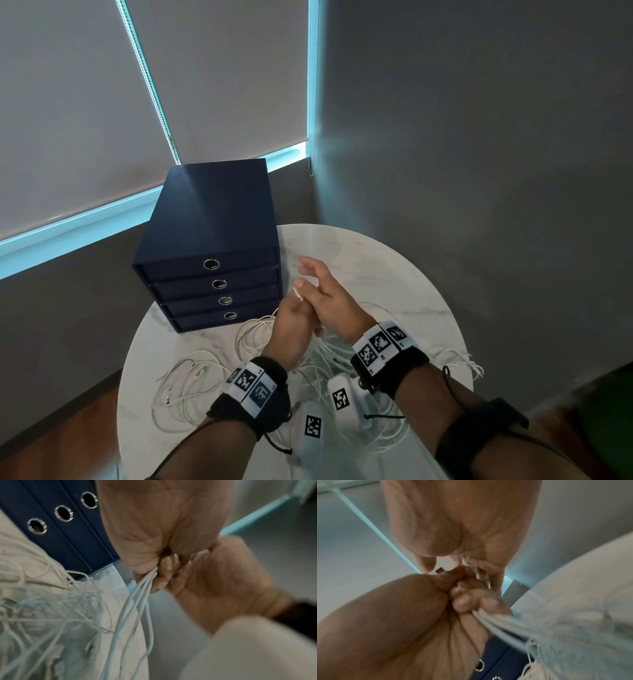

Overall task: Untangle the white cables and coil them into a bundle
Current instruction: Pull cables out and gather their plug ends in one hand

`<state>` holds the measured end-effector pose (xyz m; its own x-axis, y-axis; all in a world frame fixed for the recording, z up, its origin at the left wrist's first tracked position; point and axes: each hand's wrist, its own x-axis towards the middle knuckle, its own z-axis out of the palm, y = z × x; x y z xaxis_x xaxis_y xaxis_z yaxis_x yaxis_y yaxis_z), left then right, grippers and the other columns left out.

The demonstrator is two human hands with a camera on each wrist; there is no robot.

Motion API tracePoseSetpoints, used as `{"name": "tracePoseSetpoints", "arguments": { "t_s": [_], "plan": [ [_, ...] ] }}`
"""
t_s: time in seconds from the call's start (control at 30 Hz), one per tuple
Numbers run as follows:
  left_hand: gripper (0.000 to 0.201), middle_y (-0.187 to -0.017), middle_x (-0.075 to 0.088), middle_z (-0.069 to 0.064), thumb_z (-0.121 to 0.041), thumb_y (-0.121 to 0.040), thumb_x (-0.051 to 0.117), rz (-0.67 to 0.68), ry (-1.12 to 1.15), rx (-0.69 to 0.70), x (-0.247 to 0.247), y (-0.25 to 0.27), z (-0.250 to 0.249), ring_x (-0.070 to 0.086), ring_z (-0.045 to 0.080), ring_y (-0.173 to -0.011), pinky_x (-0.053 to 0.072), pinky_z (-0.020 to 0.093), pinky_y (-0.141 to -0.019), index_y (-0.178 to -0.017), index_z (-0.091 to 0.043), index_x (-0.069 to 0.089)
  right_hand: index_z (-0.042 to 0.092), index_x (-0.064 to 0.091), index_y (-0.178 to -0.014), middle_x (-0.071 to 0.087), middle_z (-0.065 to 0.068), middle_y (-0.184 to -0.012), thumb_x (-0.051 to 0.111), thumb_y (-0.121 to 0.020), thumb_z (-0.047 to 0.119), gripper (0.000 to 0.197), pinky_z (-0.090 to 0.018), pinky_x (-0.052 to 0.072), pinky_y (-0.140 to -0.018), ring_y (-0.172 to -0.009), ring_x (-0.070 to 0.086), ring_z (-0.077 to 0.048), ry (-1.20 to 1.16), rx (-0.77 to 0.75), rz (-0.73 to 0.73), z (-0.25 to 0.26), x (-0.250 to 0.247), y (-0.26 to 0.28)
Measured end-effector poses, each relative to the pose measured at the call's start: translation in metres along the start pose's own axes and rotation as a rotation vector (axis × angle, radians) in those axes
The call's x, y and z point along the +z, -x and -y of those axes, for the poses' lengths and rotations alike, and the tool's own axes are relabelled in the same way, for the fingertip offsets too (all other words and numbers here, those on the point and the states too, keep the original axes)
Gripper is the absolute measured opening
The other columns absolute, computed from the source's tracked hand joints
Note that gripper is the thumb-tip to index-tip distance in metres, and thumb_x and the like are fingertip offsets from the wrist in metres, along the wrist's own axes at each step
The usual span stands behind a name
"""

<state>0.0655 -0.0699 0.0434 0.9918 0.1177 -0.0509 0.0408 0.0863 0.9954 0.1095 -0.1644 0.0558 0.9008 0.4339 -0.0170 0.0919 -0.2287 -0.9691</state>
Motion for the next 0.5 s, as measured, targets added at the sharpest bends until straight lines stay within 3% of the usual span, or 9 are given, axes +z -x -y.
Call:
{"name": "tracePoseSetpoints", "arguments": {
  "t_s": [0.1,0.17,0.2,0.3,0.4,0.5],
  "plan": [
    [0.034,-0.065,0.056,0.012,-0.022,-0.107,0.042,-0.132,0.106,0.005,-0.011,-0.007,-0.003,0.057,0.025,-0.057,0.049,0.032,-0.052,-0.086,0.001,0.056,0.031,0.054,-0.117,0.068,0.006,-0.097,0.051,-0.093,0.055,0.034,-0.026,0.05,-0.058,-0.074,0.066,-0.01,-0.125,0.089,0.085,-0.014,0.005,0.012],
    [0.032,-0.066,0.051,0.013,-0.022,-0.107,0.045,-0.149,0.138,0.056,-0.016,-0.01,-0.004,0.055,0.025,-0.06,0.049,0.034,-0.058,-0.082,-0.003,0.051,0.024,0.058,-0.095,0.058,0.011,-0.063,0.051,-0.099,0.04,0.018,-0.023,0.039,-0.05,-0.051,0.05,-0.004,-0.088,0.055,0.145,-0.022,0.005,0.017],
    [0.03,-0.068,0.052,0.011,-0.019,-0.106,0.045,-0.152,0.111,0.086,-0.017,-0.01,-0.003,0.056,0.022,-0.063,0.05,0.032,-0.061,-0.083,-0.002,0.052,0.028,0.06,-0.09,0.053,0.013,-0.056,0.052,-0.1,0.036,0.015,-0.022,0.036,-0.05,-0.048,0.043,-0.002,-0.06,0.044,0.159,-0.025,0.003,0.018],
    [0.024,-0.077,0.059,0.01,-0.015,-0.105,0.047,-0.127,0.032,0.07,-0.016,-0.009,0.006,0.054,0.011,-0.058,0.047,0.021,-0.054,-0.095,0.004,0.057,0.032,0.065,-0.069,0.051,0.013,-0.049,0.049,-0.1,0.038,0.035,-0.024,0.036,-0.054,-0.046,0.041,-0.002,0.156,0.031,0.151,-0.028,-0.006,0.015],
    [0.026,-0.07,0.058,0.022,-0.015,-0.106,0.045,-0.072,-0.011,0.05,-0.015,-0.007,0.017,0.049,0.024,-0.055,0.045,0.031,-0.053,-0.095,0.004,0.059,0.02,0.063,-0.068,0.059,0.009,-0.06,0.042,-0.1,0.039,0.042,-0.029,0.043,-0.063,-0.053,0.05,-0.002,0.408,-0.012,0.117,-0.026,-0.011,0.013],
    [0.027,-0.072,0.062,0.018,-0.01,-0.106,0.042,-0.148,0.104,0.01,-0.012,-0.005,0.007,0.057,0.026,-0.06,0.05,0.031,-0.054,-0.089,0.002,0.06,0.025,0.055,-0.065,0.059,0.005,-0.066,0.041,-0.1,0.044,0.042,-0.031,0.044,-0.065,-0.057,0.051,-0.005,0.485,-0.039,0.103,-0.022,-0.008,0.016]
  ]
}}
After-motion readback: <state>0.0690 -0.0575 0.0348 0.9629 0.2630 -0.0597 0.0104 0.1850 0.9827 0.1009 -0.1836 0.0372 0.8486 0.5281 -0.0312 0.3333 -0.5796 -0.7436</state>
